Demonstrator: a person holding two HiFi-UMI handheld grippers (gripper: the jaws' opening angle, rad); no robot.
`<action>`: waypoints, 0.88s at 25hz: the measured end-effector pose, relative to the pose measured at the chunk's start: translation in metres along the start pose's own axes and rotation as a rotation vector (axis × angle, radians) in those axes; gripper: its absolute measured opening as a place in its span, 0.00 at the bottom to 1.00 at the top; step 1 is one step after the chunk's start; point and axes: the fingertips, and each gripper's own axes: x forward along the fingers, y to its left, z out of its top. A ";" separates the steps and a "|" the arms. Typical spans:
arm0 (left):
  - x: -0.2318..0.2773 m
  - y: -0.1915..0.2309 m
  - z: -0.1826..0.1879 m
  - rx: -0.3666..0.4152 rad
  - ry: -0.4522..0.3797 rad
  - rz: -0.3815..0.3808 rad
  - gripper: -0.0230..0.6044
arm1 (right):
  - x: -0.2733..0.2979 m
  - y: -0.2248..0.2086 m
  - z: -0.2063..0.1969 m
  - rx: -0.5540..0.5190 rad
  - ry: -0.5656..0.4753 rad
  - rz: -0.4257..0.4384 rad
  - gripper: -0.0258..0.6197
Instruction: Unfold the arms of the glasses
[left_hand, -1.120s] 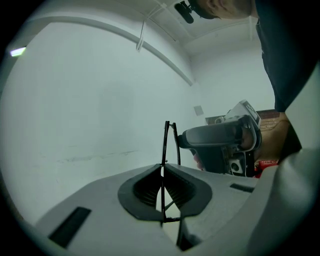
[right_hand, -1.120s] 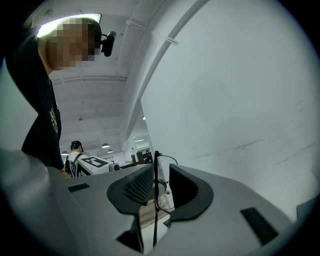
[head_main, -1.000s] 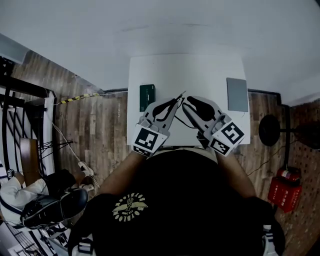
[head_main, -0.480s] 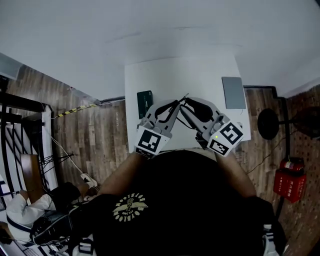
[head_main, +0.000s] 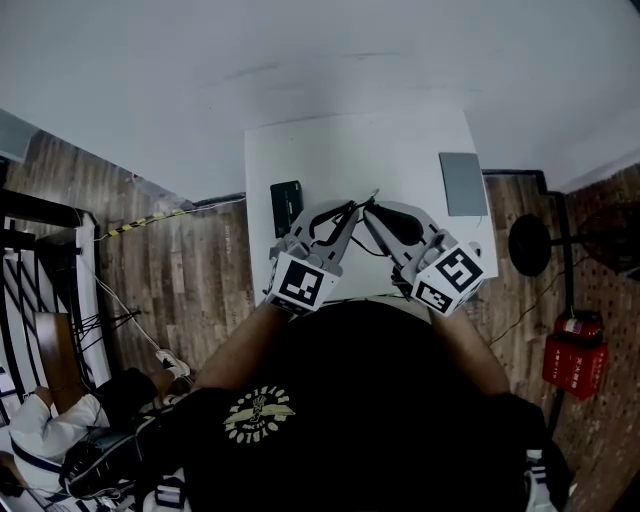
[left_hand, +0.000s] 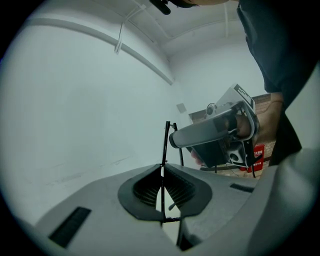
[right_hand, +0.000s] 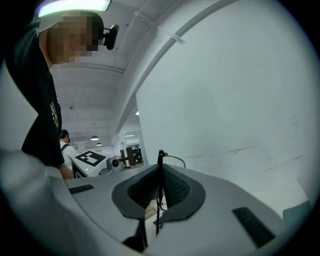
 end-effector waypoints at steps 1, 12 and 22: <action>0.000 0.000 -0.003 0.007 0.000 0.002 0.07 | 0.001 0.000 -0.002 0.000 0.009 -0.001 0.05; 0.002 -0.004 -0.011 0.126 0.053 -0.052 0.07 | -0.004 -0.001 -0.009 0.009 0.052 0.026 0.06; 0.011 -0.020 -0.010 0.265 0.166 -0.123 0.07 | -0.029 -0.008 -0.017 0.028 0.122 0.042 0.06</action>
